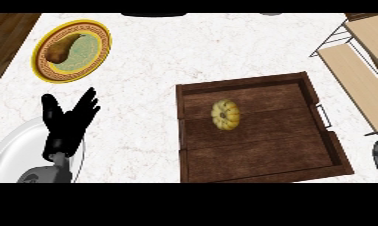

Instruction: Pick the bell pepper from the tray and place it in the tiered shelf

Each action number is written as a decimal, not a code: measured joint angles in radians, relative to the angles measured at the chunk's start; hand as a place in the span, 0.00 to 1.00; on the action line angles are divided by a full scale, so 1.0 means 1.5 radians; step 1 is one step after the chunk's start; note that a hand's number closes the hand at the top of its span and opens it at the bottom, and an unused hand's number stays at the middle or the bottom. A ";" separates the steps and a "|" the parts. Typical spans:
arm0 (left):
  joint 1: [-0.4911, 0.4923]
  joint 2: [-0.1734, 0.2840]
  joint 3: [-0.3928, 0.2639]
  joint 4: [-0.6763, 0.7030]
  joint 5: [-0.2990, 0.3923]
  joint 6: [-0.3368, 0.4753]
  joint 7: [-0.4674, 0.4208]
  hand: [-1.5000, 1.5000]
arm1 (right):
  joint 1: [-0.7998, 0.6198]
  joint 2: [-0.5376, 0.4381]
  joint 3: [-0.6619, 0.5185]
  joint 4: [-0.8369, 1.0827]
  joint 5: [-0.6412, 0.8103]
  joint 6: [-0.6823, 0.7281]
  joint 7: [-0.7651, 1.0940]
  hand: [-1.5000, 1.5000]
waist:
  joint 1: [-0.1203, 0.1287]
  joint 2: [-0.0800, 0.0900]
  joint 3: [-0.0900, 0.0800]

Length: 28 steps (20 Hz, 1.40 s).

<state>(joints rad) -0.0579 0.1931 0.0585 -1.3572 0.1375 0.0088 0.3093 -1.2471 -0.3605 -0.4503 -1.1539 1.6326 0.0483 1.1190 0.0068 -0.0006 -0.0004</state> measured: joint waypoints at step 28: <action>-0.003 -0.004 0.019 0.011 -0.006 -0.015 -0.014 0.50 | 0.100 -0.187 -0.082 0.176 -0.141 -0.056 -0.124 1.00 | 0.002 0.001 0.002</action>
<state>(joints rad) -0.0621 0.1864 0.0866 -1.3409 0.1280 -0.0130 0.2884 -1.0972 -0.6412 -0.5733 -0.8906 1.4213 -0.0357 0.9326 0.0101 0.0007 0.0019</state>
